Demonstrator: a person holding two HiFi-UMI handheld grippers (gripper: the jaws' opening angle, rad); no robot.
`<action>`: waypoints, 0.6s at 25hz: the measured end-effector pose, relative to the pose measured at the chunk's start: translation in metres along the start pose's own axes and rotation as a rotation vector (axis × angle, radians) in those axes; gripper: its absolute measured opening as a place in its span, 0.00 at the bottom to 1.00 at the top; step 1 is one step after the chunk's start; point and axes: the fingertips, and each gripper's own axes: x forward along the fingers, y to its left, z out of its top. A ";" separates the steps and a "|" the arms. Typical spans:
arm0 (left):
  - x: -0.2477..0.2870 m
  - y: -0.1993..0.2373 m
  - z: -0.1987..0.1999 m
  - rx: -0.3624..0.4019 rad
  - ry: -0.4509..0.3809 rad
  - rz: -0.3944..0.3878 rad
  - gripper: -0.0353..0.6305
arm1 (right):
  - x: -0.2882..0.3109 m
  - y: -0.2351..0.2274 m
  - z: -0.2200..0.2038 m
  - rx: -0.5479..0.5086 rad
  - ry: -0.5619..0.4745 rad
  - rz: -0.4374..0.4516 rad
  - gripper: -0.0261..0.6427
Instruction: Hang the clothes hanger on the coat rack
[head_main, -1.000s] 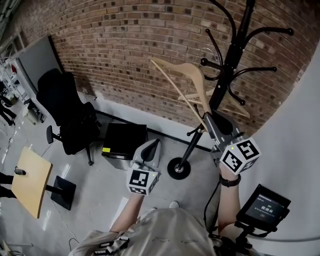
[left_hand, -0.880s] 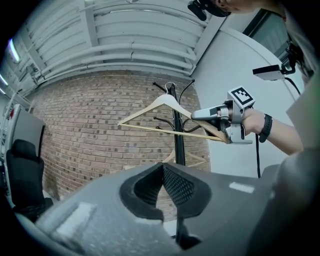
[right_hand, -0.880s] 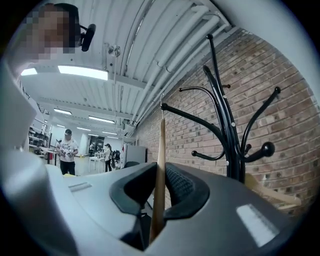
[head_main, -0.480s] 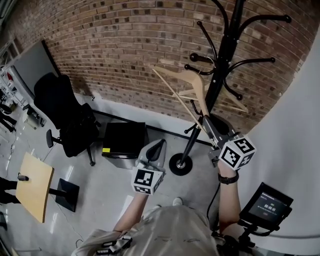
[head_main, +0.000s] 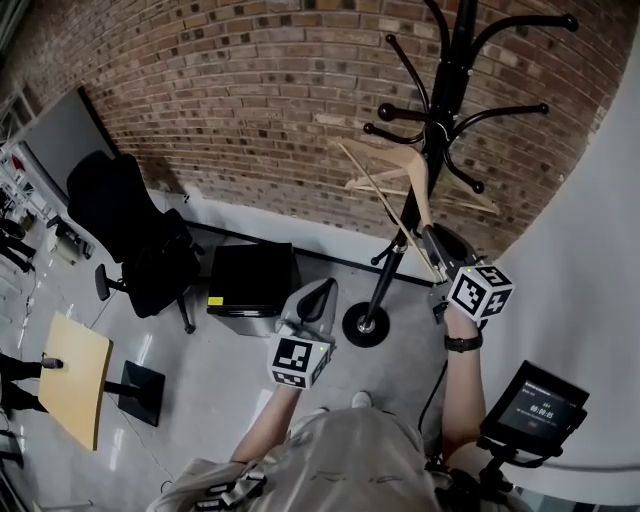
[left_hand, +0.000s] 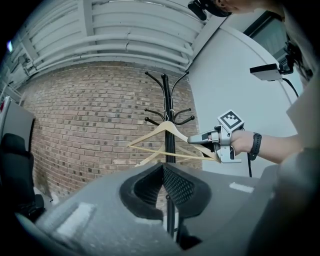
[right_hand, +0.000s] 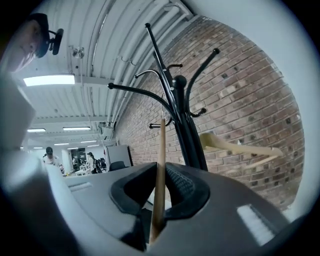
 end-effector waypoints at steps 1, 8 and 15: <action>-0.001 0.001 -0.002 0.001 0.003 0.001 0.05 | 0.001 -0.005 -0.008 0.023 0.011 -0.007 0.12; -0.005 0.004 -0.010 -0.002 0.025 -0.010 0.05 | 0.006 -0.024 -0.053 0.061 0.019 -0.021 0.12; -0.009 0.001 -0.015 -0.019 0.045 -0.034 0.05 | -0.004 -0.033 -0.052 -0.076 -0.027 -0.113 0.16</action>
